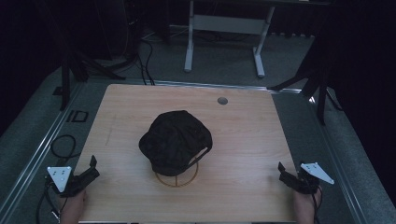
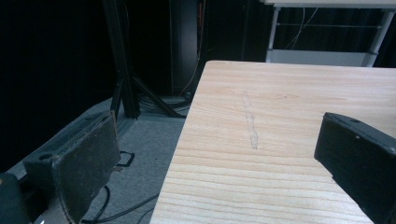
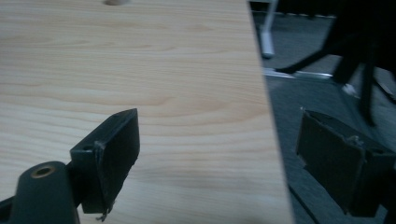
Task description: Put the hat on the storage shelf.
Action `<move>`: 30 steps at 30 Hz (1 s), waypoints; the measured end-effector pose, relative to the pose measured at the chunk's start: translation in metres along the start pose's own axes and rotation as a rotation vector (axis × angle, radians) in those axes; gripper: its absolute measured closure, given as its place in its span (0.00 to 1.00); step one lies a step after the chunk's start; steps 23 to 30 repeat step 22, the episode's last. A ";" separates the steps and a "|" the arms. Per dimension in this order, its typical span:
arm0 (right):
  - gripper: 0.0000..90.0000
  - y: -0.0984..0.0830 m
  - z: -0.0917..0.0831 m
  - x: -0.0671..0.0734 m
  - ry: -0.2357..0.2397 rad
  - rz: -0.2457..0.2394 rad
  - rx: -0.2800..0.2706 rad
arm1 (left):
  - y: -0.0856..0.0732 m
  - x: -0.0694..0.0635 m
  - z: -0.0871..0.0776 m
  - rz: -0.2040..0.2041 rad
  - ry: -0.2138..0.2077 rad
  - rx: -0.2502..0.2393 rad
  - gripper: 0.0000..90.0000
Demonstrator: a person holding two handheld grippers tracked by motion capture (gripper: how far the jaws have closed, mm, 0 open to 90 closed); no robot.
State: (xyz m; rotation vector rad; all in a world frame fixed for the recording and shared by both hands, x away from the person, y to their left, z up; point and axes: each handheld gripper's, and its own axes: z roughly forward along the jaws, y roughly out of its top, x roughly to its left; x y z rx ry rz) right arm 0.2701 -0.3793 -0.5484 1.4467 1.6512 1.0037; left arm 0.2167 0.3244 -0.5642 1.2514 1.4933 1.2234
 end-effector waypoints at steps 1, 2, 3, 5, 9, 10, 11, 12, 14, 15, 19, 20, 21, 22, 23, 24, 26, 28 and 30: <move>0.15 -0.001 -0.001 -0.002 -0.016 0.012 0.000 | 0.000 0.000 0.000 0.000 0.000 0.000 0.01; 0.15 -0.001 -0.001 -0.002 -0.016 0.012 0.000 | 0.000 0.000 0.000 0.000 -0.001 0.000 0.01; 0.15 -0.002 -0.003 -0.006 -0.051 0.035 -0.004 | 0.000 0.000 0.000 0.000 -0.001 0.000 0.01; 0.15 -0.004 -0.004 -0.009 -0.083 0.047 0.004 | 0.000 0.000 0.000 -0.001 -0.001 -0.001 0.01; 0.15 -0.007 -0.003 -0.011 -0.120 0.042 0.023 | 0.000 0.000 0.000 -0.001 -0.003 -0.002 0.01; 0.15 -0.007 -0.003 -0.011 -0.120 0.042 0.023 | 0.000 0.000 0.000 -0.001 -0.002 -0.003 0.01; 0.15 -0.008 -0.003 -0.012 -0.142 0.054 0.029 | 0.000 0.000 0.000 -0.001 -0.002 -0.003 0.01; 0.15 -0.008 -0.003 -0.013 -0.154 0.057 0.027 | 0.000 0.000 0.000 -0.002 -0.003 -0.003 0.01; 0.15 -0.008 -0.003 -0.014 -0.182 0.059 0.029 | 0.000 0.000 0.000 -0.003 -0.003 -0.003 0.01; 0.15 -0.008 -0.003 -0.014 -0.182 0.059 0.029 | 0.000 0.000 0.000 -0.004 -0.003 -0.003 0.01; 0.15 -0.008 -0.003 -0.014 -0.188 0.056 0.031 | 0.000 0.000 0.000 -0.003 -0.002 -0.002 0.01; 0.15 -0.008 -0.003 -0.013 -0.185 0.054 0.032 | 0.000 0.000 0.000 -0.003 -0.002 -0.003 0.01; 0.15 -0.008 -0.003 -0.013 -0.185 0.054 0.032 | 0.000 0.000 0.000 -0.003 -0.002 -0.003 0.01; 0.15 -0.008 -0.002 -0.013 -0.185 0.052 0.034 | 0.000 0.000 0.000 -0.003 -0.002 -0.002 0.01; 0.15 -0.008 -0.002 -0.013 -0.185 0.052 0.034 | 0.000 0.000 0.000 -0.003 -0.002 -0.002 0.01; 0.15 -0.008 -0.002 -0.013 -0.185 0.052 0.034 | 0.000 0.000 0.000 -0.003 -0.002 -0.002 0.01; 0.15 -0.008 -0.002 -0.013 -0.185 0.052 0.034 | 0.000 0.000 0.000 -0.003 -0.002 -0.002 0.01; 0.15 -0.008 -0.002 -0.013 -0.185 0.052 0.034 | 0.000 0.000 0.000 -0.003 -0.002 -0.002 0.01; 0.15 -0.008 -0.002 -0.013 -0.185 0.052 0.034 | 0.000 0.000 0.000 -0.003 -0.002 -0.002 0.01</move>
